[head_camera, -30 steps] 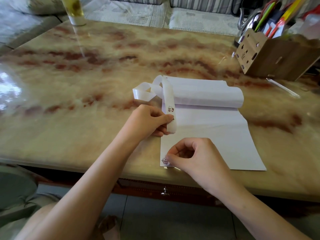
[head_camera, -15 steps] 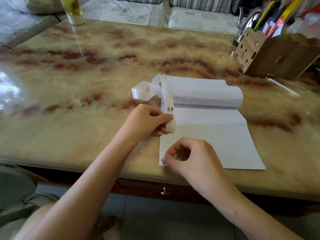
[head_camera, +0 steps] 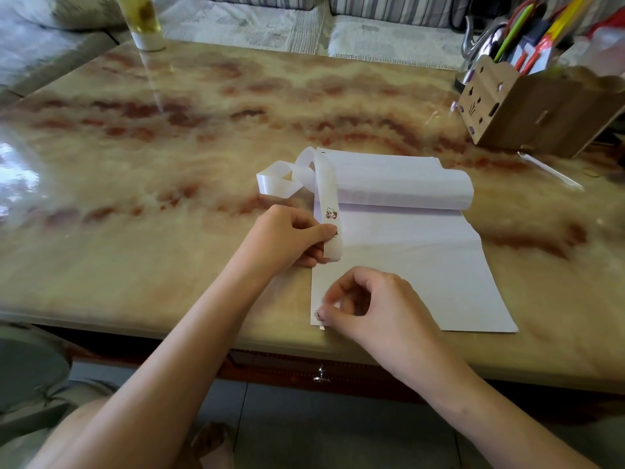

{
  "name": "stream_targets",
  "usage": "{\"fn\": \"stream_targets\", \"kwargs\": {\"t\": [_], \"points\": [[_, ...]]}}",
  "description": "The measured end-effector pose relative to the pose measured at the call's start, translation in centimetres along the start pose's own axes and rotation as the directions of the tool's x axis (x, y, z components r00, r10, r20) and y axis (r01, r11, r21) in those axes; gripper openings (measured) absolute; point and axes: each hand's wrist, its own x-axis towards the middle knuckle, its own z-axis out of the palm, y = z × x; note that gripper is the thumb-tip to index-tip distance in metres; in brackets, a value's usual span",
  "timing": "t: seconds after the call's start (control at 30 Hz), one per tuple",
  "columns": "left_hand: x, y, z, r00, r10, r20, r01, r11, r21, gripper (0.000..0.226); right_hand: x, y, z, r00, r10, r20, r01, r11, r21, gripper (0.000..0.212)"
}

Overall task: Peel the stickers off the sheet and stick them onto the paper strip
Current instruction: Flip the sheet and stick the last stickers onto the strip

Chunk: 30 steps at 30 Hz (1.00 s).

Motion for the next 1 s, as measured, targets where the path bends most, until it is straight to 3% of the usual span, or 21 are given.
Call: {"fn": "stream_targets", "kwargs": {"t": [0.1,0.37,0.5,0.57,0.7,0.83,1.0], "points": [[0.0,0.0,0.0,1.000,0.002,-0.004,-0.002,1.000,0.002,0.021,0.4,0.2,-0.4,1.000,0.004,0.028,-0.005,0.999,0.034,0.024],[-0.1,0.1,0.0,1.000,0.004,-0.008,-0.004,1.000,0.005,0.021,0.6,0.4,-0.5,0.998,0.013,0.066,-0.017,0.998,0.053,0.023],[-0.3,0.3,0.0,1.000,0.010,-0.003,-0.010,1.000,-0.013,0.021,0.6,0.7,-0.4,0.998,-0.029,0.051,0.029,1.000,0.001,0.012],[-0.4,0.3,-0.1,1.000,0.025,-0.004,-0.025,0.999,-0.038,0.021,0.9,0.8,-0.6,0.998,-0.035,0.043,0.031,0.995,0.098,0.008],[-0.5,0.7,-0.6,0.996,0.084,-0.039,-0.086,0.995,-0.052,0.017,2.1,0.8,-2.3,0.989,-0.077,-0.129,0.116,0.935,0.334,0.007],[-0.8,0.9,-0.7,0.991,0.131,-0.039,-0.133,0.990,-0.054,0.010,3.7,0.9,-3.6,0.948,-0.107,-0.299,0.208,0.920,0.333,0.003],[-1.2,1.2,-0.1,0.988,0.152,-0.003,-0.152,0.982,-0.115,0.007,4.5,0.9,-3.3,0.925,-0.156,-0.346,0.270,0.912,0.309,0.004]]}}
